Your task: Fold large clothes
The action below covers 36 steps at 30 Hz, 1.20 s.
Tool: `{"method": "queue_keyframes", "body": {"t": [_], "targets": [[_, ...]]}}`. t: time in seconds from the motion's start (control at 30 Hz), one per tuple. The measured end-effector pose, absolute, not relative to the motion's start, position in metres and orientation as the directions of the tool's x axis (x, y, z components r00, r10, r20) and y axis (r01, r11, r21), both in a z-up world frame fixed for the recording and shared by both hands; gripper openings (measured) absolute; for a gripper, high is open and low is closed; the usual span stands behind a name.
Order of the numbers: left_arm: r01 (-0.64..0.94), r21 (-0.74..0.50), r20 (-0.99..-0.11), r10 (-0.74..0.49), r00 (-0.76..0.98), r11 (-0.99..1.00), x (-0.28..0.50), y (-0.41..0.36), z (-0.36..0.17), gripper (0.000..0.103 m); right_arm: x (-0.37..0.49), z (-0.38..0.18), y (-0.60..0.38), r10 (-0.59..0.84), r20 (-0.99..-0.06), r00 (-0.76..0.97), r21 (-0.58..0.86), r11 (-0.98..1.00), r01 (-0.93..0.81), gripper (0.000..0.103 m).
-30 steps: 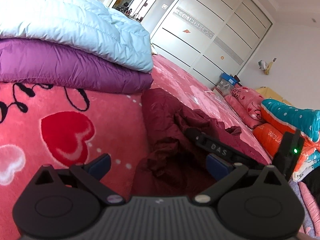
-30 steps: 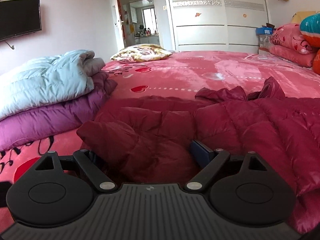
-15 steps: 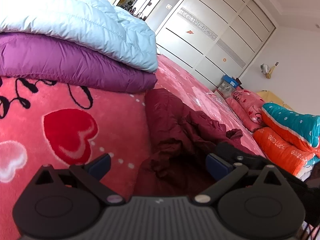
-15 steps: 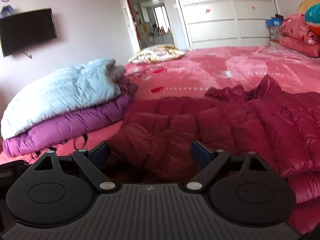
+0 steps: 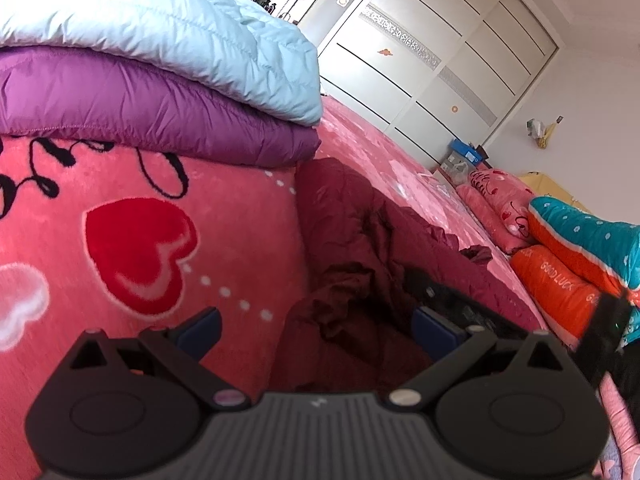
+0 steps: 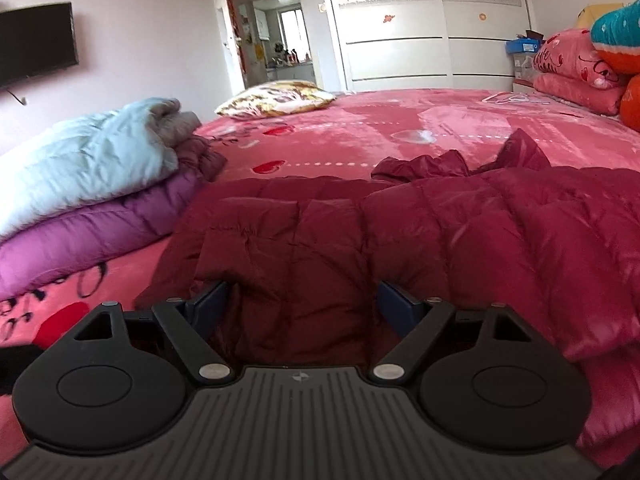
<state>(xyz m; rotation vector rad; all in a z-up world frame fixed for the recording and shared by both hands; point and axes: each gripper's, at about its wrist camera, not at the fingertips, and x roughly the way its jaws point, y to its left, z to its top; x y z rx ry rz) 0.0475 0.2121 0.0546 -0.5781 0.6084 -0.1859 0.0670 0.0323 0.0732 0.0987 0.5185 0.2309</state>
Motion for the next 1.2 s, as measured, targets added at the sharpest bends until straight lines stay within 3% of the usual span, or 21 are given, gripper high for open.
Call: {"method": "queue_keyframes", "body": {"t": [0.33,0.67,0.9,1.07,1.2], "targets": [[-0.003,-0.554,-0.499,-0.329,0.802,0.833,0.047,0.208,0.052,0.101,0.098,0.049,0.053,0.184,-0.539,0.822,0.056,0.982,-0.183,0.103],[0.036,-0.513,-0.483,-0.322,0.814,0.858,0.043,0.198,0.059,0.101,0.064,0.077,0.034,0.208,-0.485,0.849,0.119,0.978,-0.172,0.103],[0.097,-0.469,-0.466,-0.339,0.817,0.878,0.032,0.181,0.067,0.101,0.013,0.124,-0.044,0.101,-0.397,0.912,0.163,0.986,-0.039,0.103],[0.132,-0.439,-0.482,-0.356,0.801,0.889,0.022,0.163,0.069,0.101,0.027,0.117,-0.113,-0.065,-0.482,0.874,0.129,0.981,0.145,0.103],[0.154,-0.410,-0.493,-0.361,0.792,0.899,0.011,0.150,0.073,0.101,0.042,0.087,-0.145,-0.054,-0.595,0.802,0.187,0.961,0.204,0.103]]}}
